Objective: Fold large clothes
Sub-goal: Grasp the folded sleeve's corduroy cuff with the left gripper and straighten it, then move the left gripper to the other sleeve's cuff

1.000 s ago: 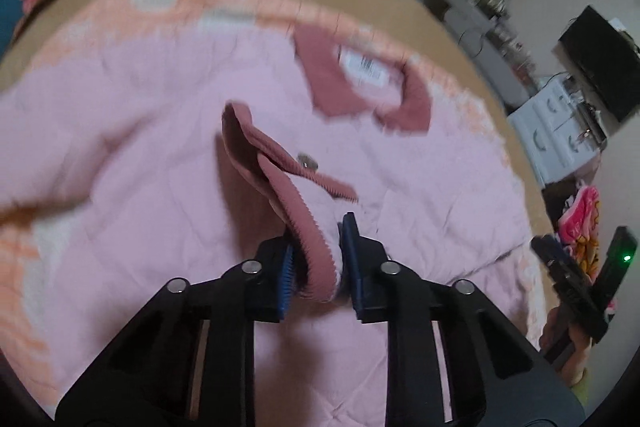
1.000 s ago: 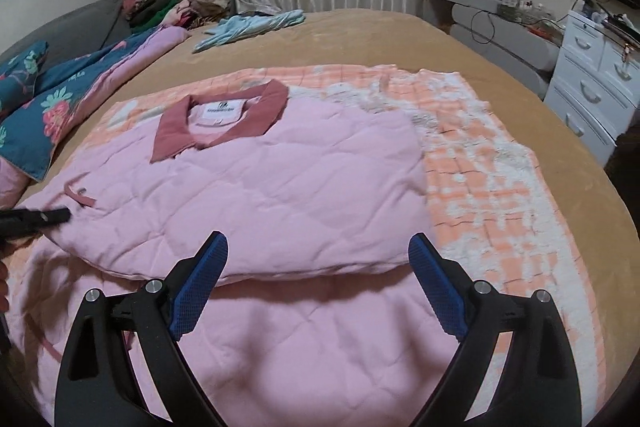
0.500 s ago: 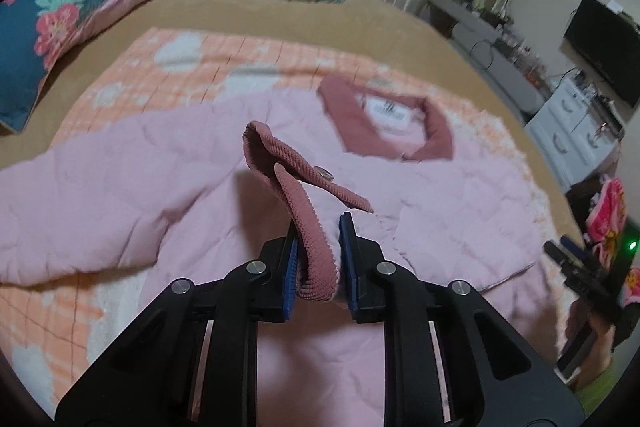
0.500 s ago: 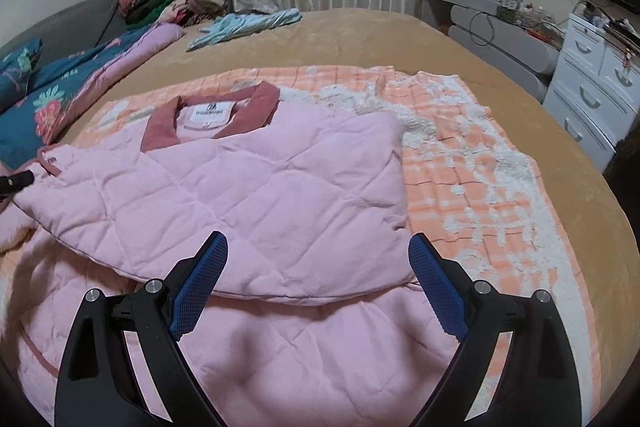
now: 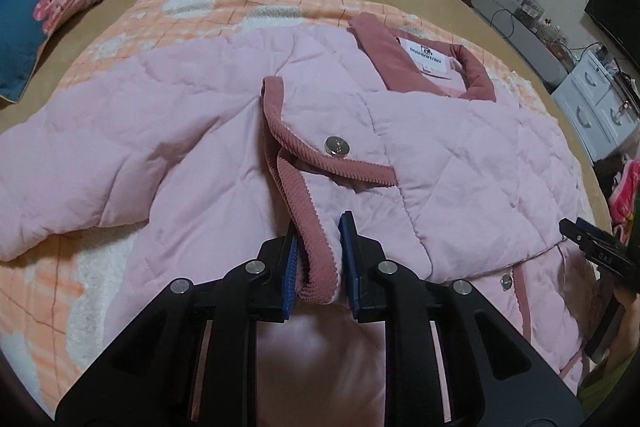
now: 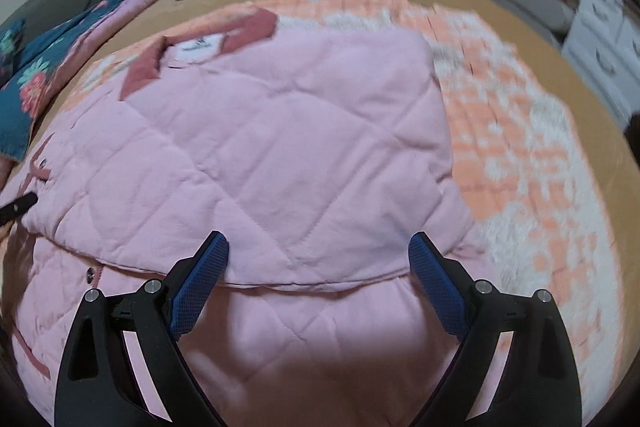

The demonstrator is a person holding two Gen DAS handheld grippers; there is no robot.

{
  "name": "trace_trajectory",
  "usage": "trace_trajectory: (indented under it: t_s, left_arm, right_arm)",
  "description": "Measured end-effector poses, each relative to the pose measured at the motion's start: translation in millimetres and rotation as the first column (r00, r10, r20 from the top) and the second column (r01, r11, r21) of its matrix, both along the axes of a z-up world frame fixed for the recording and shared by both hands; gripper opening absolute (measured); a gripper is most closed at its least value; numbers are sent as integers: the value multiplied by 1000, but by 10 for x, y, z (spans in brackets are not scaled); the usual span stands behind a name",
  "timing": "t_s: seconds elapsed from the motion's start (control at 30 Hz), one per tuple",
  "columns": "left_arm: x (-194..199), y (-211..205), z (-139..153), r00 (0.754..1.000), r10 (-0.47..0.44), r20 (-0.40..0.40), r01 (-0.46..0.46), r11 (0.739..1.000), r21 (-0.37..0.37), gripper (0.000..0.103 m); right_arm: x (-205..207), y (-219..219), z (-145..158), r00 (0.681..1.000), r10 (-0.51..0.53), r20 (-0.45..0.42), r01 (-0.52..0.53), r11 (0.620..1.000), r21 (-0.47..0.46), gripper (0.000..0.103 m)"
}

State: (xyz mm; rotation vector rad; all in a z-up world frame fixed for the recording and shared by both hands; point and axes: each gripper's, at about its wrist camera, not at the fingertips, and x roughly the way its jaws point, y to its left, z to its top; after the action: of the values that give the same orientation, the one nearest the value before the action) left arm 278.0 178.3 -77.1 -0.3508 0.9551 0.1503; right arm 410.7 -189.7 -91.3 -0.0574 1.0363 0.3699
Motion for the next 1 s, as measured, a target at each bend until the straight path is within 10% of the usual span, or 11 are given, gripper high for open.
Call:
trace_trajectory:
  t_s: [0.23,0.6,1.0]
  left_arm:
    - [-33,-14,16,1000,0,-13,1,1000,17,23]
    - [-340,96,294,999,41,2,-41,999,8,94]
    - [-866,300,490,993,121,18,-121,992,19,94]
  right_arm:
    - [-59,-6,36,1000,-10,19,9,1000,20,96]
    - [-537,122,508,992,35,119,-48,993,106,99]
    - [-987,390,805,987,45,153,-69,986,152,99]
